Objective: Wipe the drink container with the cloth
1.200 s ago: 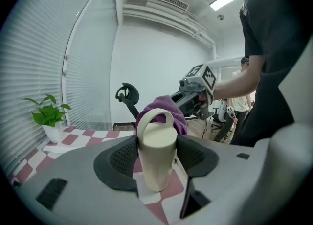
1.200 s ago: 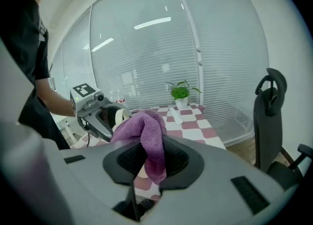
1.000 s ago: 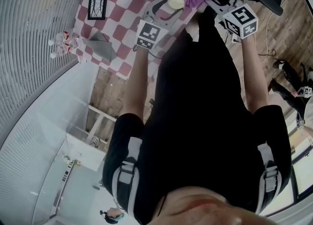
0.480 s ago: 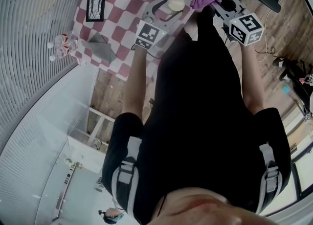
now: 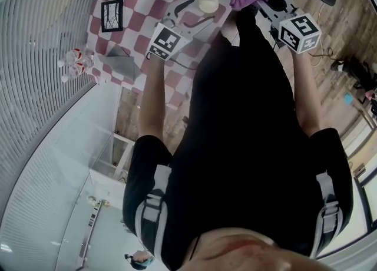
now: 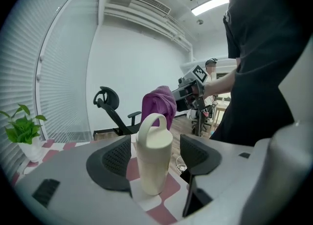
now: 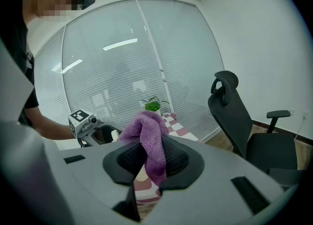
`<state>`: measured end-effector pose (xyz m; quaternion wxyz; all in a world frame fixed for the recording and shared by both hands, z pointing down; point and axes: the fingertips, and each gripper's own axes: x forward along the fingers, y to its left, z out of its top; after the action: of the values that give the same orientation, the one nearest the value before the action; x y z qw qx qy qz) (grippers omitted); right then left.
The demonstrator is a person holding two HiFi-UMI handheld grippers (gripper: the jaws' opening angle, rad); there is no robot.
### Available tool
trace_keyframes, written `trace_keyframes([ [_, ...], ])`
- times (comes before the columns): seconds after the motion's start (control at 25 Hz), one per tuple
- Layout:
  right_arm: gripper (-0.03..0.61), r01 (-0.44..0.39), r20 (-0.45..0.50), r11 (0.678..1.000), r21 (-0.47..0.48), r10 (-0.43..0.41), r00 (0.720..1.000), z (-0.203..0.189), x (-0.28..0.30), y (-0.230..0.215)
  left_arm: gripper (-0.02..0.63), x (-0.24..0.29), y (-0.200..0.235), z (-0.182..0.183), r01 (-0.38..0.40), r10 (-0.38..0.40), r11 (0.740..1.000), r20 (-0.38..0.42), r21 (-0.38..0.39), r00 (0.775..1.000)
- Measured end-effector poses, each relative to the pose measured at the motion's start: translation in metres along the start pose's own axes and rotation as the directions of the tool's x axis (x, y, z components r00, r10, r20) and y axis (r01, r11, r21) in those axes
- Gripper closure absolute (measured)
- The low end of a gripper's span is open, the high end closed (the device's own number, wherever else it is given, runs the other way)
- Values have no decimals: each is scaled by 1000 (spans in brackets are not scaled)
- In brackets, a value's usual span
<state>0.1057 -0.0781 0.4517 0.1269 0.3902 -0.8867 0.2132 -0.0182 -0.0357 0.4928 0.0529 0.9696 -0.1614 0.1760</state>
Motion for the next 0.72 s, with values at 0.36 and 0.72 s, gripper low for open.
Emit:
trace_keyframes([
  [0.36,480,75,-41,997,32,-74,996,-12,-17,-8,302,2,-1,8,194,-189,977,-54,91,980],
  [0.72,480,135,-65,989,57,-132,989,-19,-29,-14,301,5,-1,-7,365,-315,904,-233,223,920],
])
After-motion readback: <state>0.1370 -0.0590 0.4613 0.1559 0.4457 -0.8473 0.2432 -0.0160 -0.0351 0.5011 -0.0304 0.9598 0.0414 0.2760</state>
